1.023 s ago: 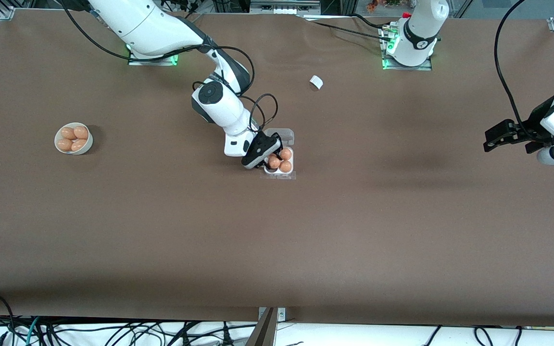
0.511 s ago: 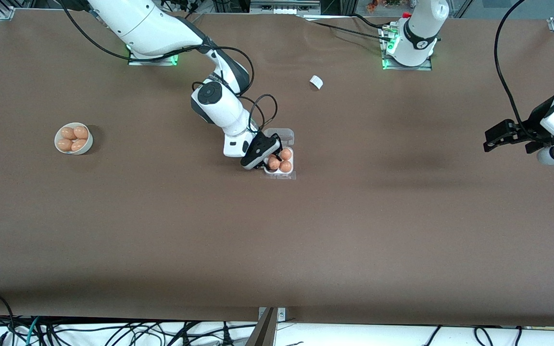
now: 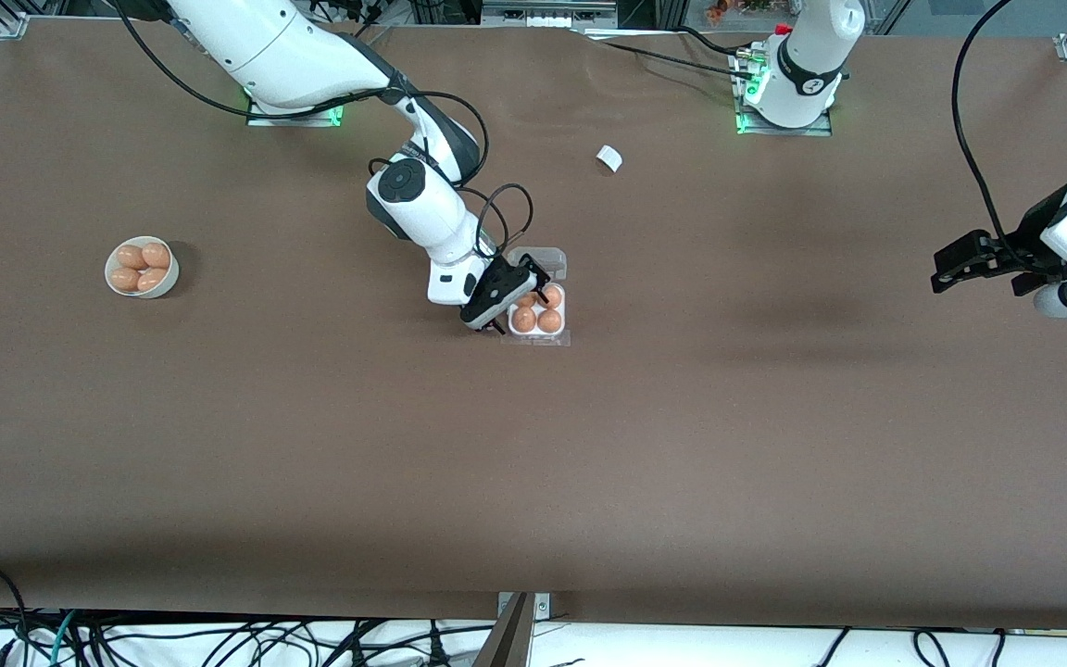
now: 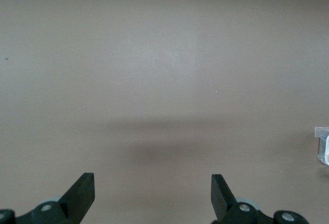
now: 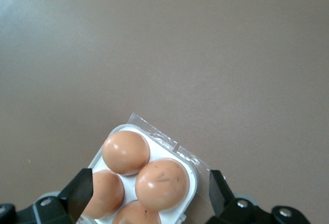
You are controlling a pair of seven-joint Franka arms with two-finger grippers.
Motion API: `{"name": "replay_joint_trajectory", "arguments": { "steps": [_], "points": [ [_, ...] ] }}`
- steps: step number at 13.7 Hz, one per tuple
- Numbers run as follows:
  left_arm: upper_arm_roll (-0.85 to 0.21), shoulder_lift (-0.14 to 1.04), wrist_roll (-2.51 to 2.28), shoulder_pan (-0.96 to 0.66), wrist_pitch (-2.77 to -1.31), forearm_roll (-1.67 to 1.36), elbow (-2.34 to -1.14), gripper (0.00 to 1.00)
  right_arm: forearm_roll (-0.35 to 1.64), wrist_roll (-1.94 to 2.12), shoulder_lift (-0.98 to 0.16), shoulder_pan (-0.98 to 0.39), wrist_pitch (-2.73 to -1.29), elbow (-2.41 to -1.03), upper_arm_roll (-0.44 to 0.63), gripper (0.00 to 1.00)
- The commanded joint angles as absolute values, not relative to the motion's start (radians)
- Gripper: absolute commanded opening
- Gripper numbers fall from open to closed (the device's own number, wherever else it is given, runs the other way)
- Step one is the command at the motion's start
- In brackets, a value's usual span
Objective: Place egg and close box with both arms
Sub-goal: 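Lower the egg into the empty carton slot and open the right gripper, then withdraw the right gripper toward the bowl while the left gripper moves out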
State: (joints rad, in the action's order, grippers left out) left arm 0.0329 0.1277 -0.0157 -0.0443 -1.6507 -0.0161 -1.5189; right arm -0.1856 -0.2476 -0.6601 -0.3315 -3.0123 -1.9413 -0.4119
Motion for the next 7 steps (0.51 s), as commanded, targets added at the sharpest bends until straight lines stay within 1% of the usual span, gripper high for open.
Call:
{"name": "replay_joint_trajectory", "arguments": {
  "steps": [1, 5, 7],
  "points": [
    [0.034, 0.135, -0.021, -0.044, -1.647, -0.021, -1.500, 1.00, -0.170, -0.249, -0.632, -0.328, -3.014, -1.945, -0.407, 1.00],
    [0.034, 0.135, -0.021, -0.044, -1.647, -0.023, -1.500, 1.00, -0.173, -0.242, -0.588, -0.311, -3.005, -1.944, -0.368, 1.00],
    [0.034, 0.135, -0.021, -0.044, -1.647, -0.023, -1.500, 1.00, -0.173, -0.229, -0.559, -0.282, -2.964, -1.944, -0.362, 1.00]
  ]
}}
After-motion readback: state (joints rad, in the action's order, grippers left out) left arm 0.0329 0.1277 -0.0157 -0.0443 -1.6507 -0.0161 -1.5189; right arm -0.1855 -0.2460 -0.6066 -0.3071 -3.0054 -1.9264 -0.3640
